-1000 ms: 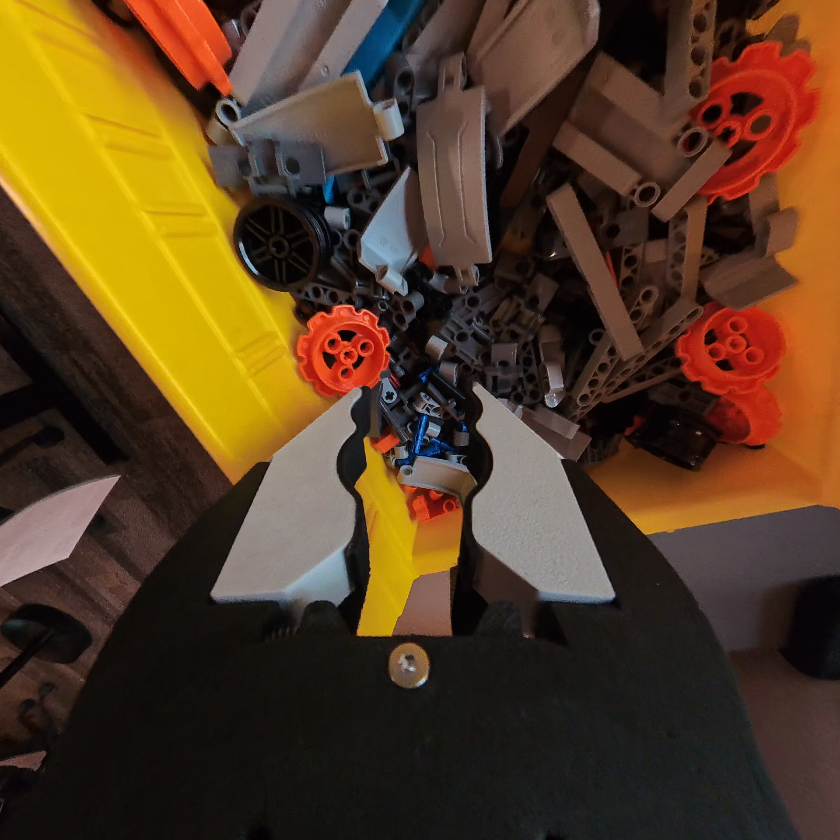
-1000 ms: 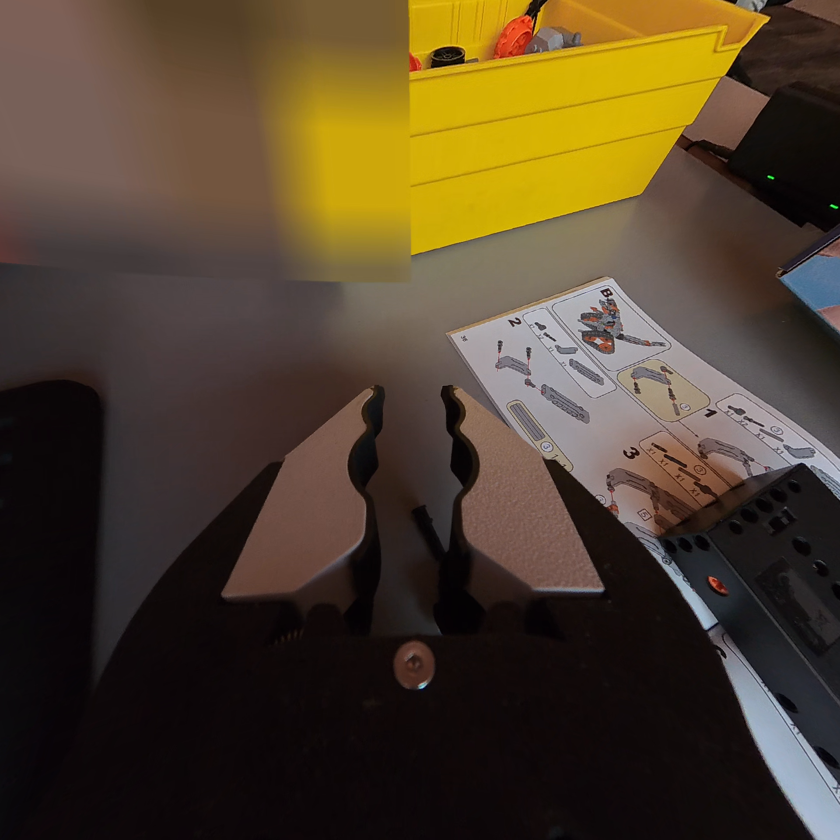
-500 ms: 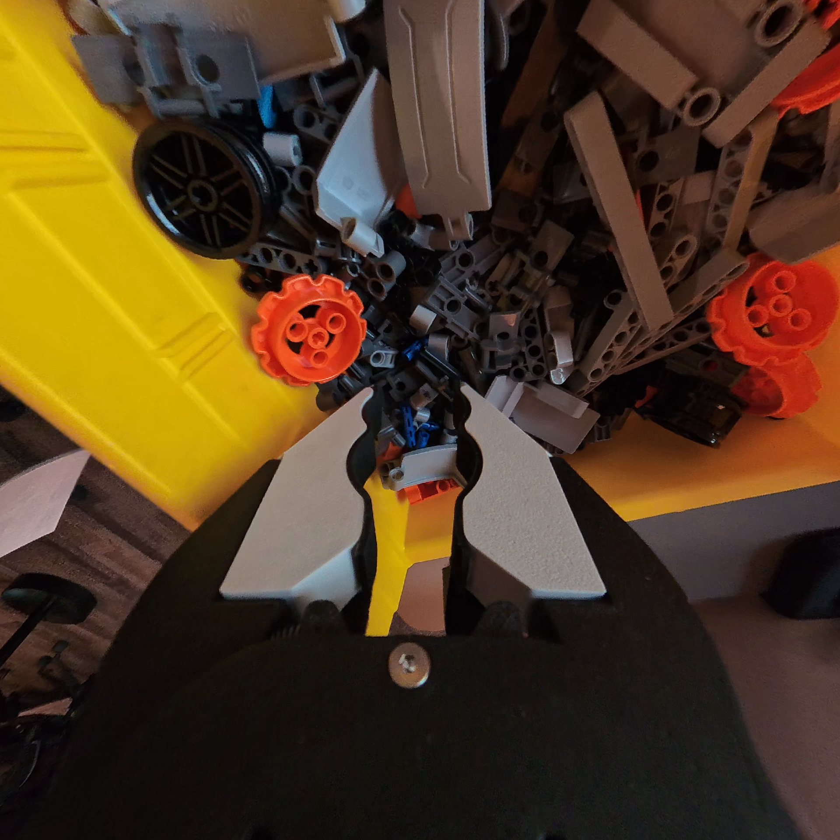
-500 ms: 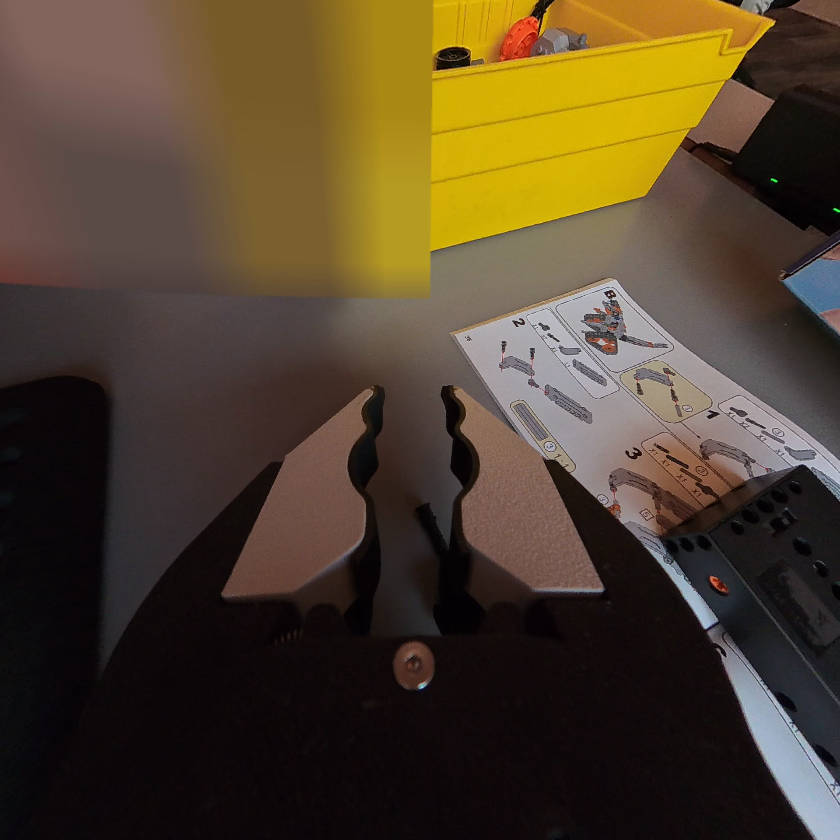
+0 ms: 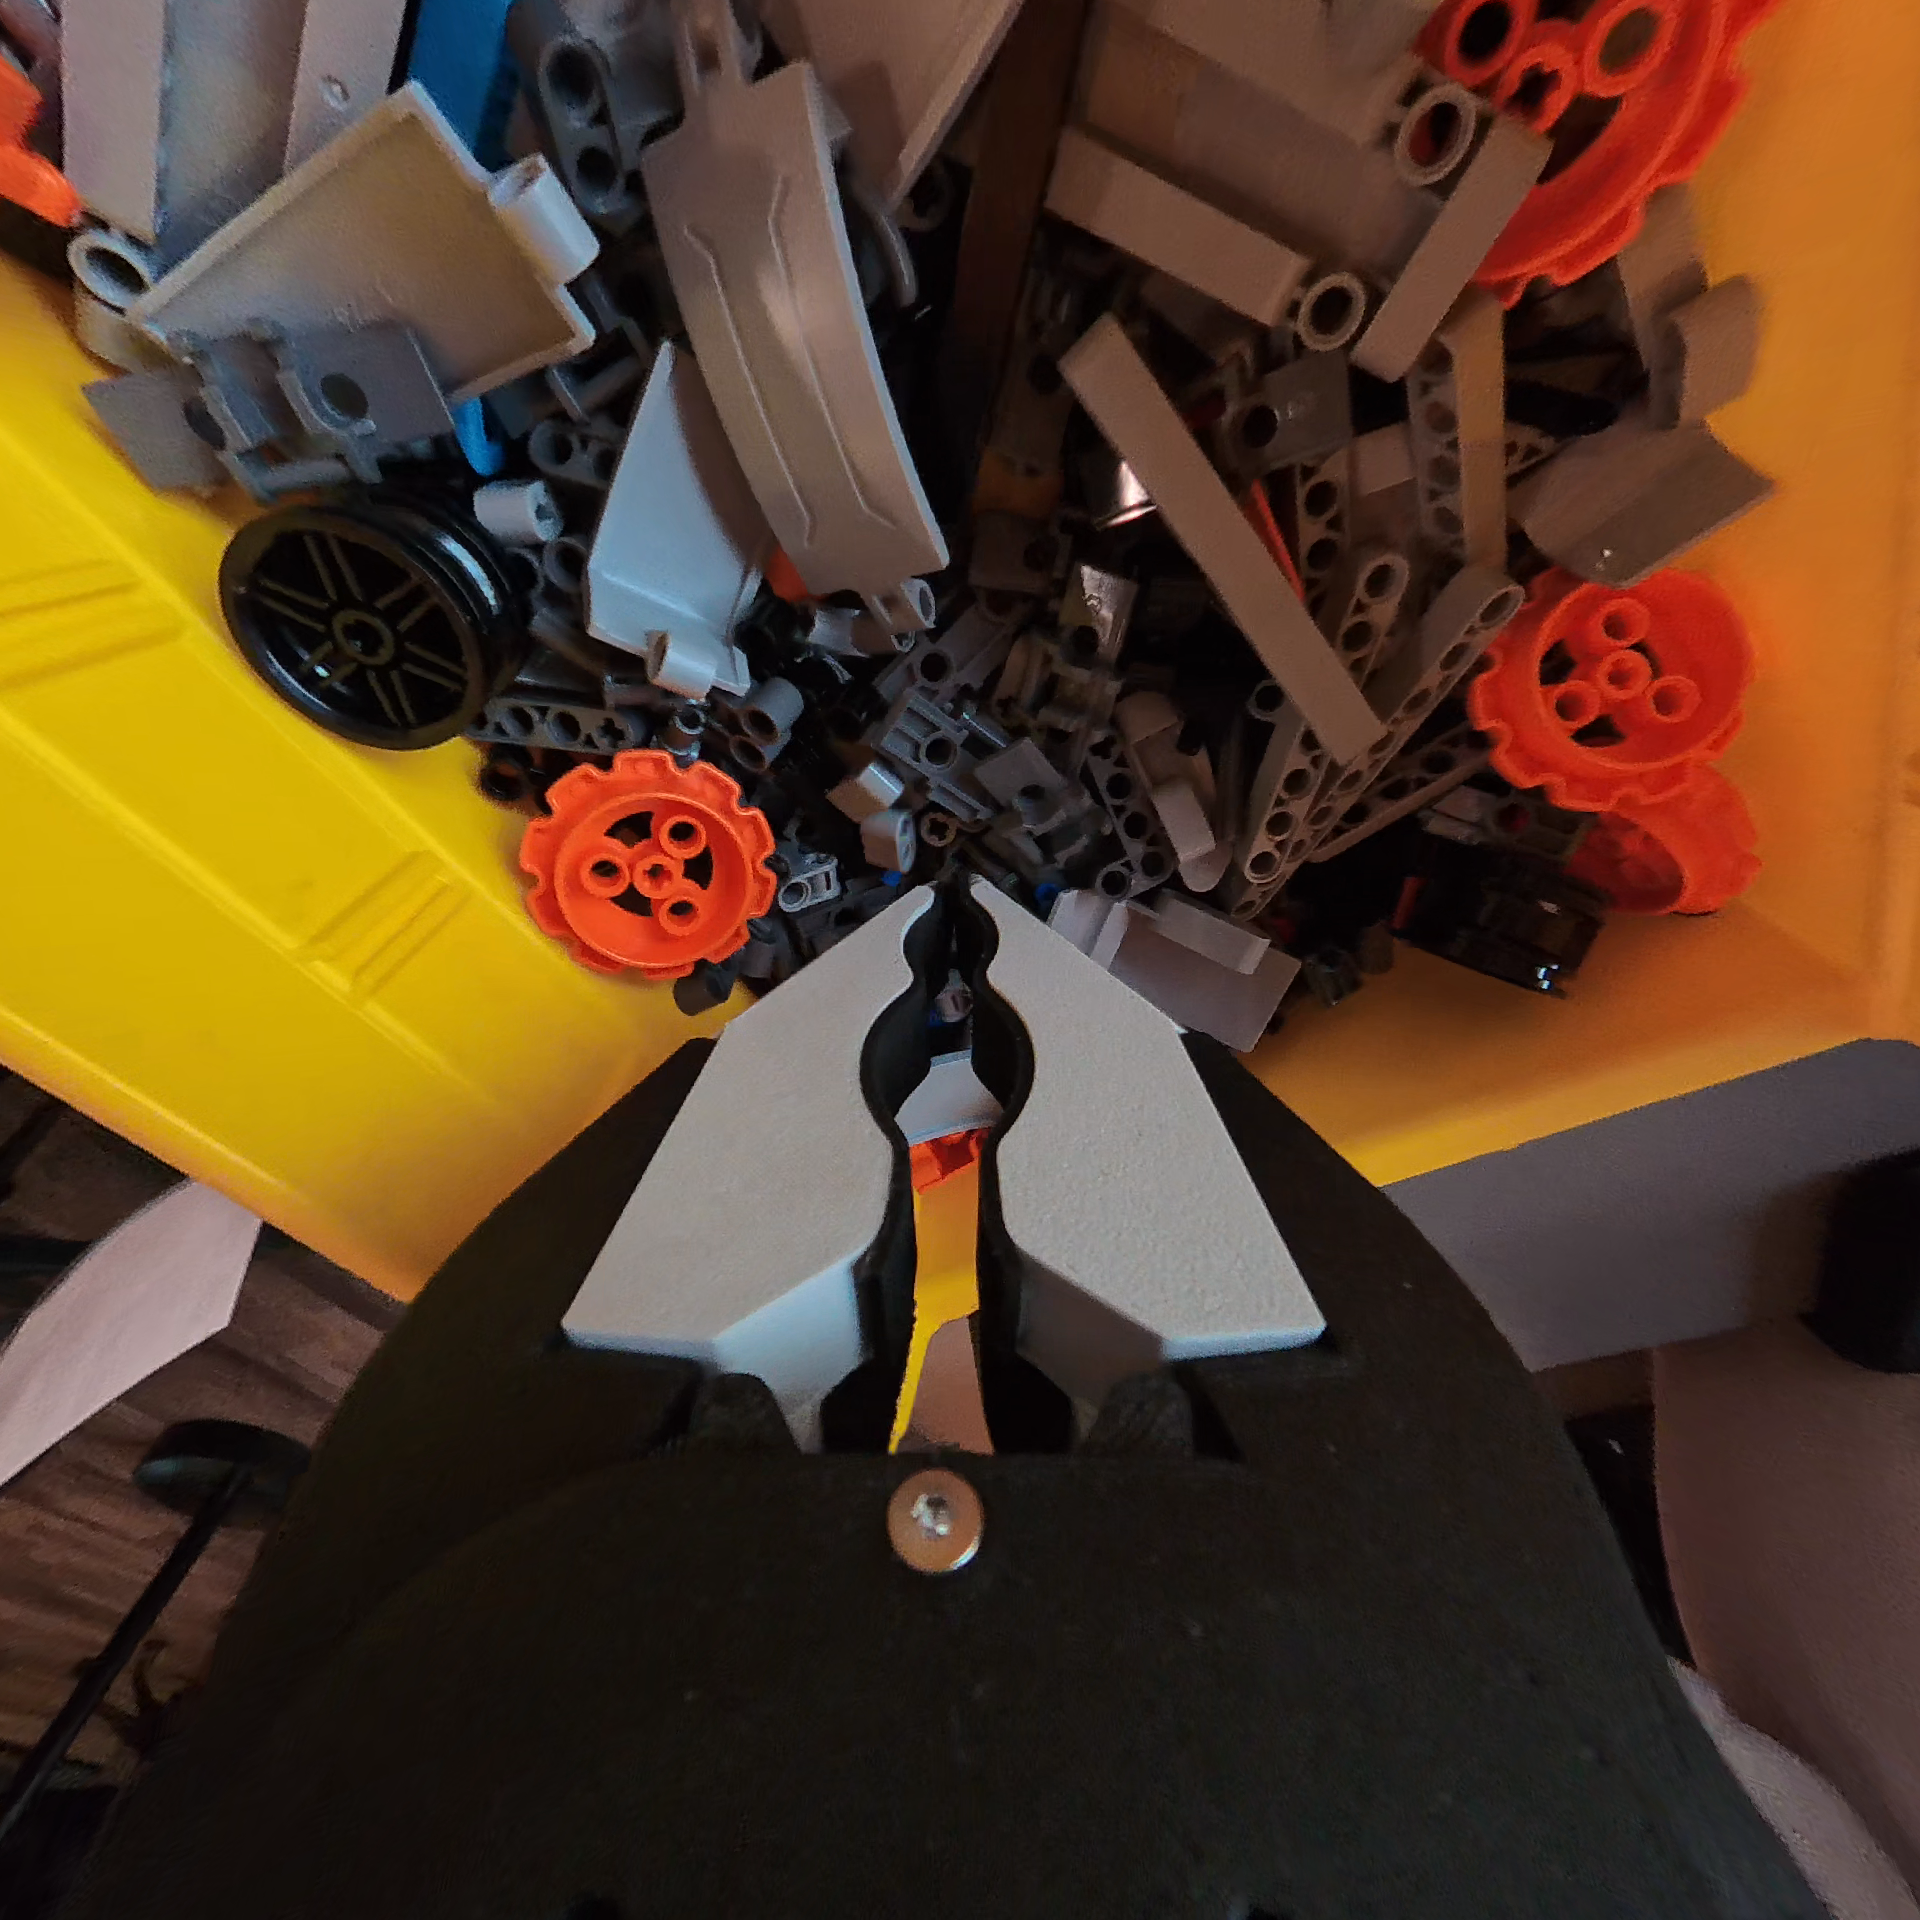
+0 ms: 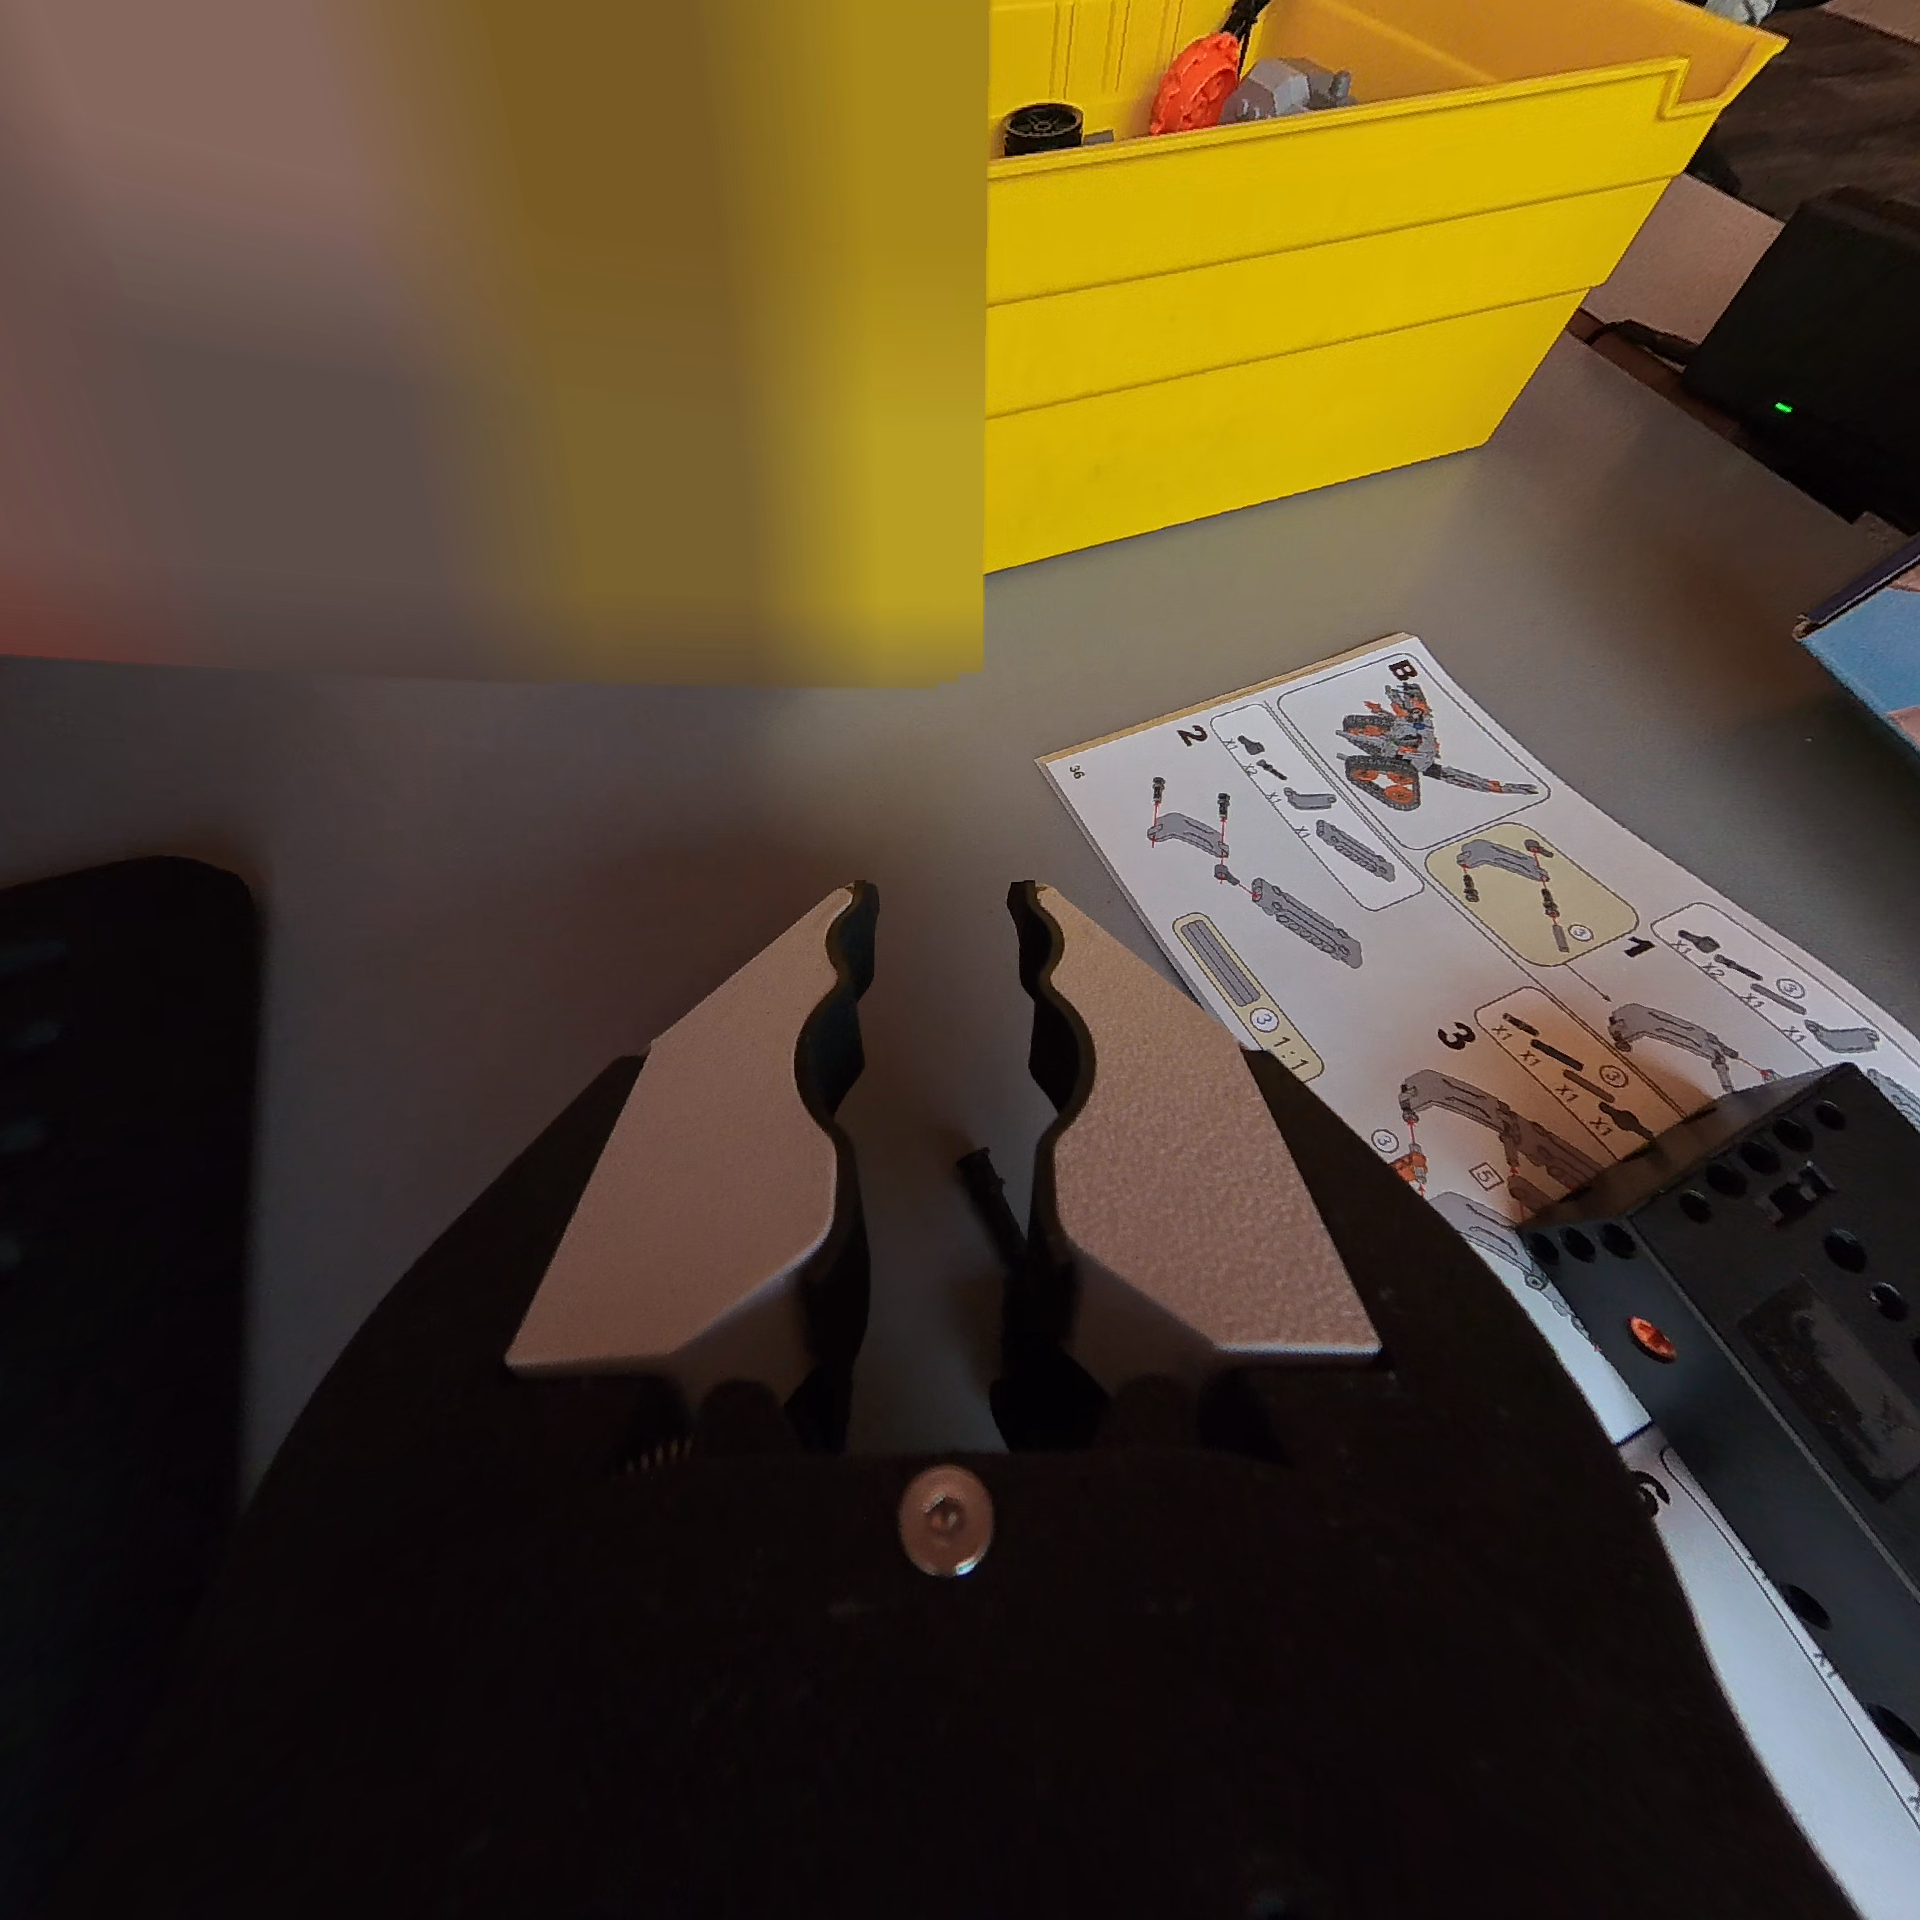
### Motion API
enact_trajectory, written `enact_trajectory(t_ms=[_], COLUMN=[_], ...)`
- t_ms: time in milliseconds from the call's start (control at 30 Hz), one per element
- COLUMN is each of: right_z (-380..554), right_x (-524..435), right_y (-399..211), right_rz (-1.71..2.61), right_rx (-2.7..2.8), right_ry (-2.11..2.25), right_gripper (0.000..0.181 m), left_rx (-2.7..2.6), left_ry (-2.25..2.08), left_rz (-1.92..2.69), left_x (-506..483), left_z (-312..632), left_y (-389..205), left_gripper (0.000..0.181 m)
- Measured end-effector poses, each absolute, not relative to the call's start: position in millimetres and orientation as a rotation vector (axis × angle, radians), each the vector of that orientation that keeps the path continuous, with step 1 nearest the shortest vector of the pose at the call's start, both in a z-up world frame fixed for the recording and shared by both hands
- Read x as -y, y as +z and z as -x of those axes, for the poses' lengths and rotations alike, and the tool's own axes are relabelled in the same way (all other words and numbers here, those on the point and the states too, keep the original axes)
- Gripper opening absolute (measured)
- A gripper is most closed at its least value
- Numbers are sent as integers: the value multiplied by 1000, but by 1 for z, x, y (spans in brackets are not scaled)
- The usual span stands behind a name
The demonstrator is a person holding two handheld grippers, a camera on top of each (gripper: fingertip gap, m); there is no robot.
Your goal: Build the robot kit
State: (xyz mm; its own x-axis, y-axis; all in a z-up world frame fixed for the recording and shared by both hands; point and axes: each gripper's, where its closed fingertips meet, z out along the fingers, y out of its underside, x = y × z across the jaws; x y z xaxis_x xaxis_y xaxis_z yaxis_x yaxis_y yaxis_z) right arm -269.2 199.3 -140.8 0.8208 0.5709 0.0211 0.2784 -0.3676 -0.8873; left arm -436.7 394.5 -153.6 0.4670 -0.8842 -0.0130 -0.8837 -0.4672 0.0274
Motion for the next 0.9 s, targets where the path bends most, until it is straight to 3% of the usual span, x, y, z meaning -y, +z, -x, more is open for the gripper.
enact_trajectory(t_ms=[367,533,600,700,900], right_z=[270,270,270,270,270], right_x=[-199,-199,-199,-198,-198], right_y=[-142,-142,-143,-143,-143], right_rz=[1976,1975,1977,1977,1977], right_rx=[636,638,639,642,645], right_ry=[358,356,357,358,357], right_gripper=[26,26,26,26,26], left_rx=[1588,1490,1472,1463,1478], left_ry=[46,-12,-58,-64,-179], left_rz=[-2861,-2836,-2843,-2822,-2777], left_x=[-421,-416,-417,-413,-415], left_z=[429,437,441,445,453], left_y=[-137,-148,-149,-150,-157], left_gripper=[0,33,31,12,16])
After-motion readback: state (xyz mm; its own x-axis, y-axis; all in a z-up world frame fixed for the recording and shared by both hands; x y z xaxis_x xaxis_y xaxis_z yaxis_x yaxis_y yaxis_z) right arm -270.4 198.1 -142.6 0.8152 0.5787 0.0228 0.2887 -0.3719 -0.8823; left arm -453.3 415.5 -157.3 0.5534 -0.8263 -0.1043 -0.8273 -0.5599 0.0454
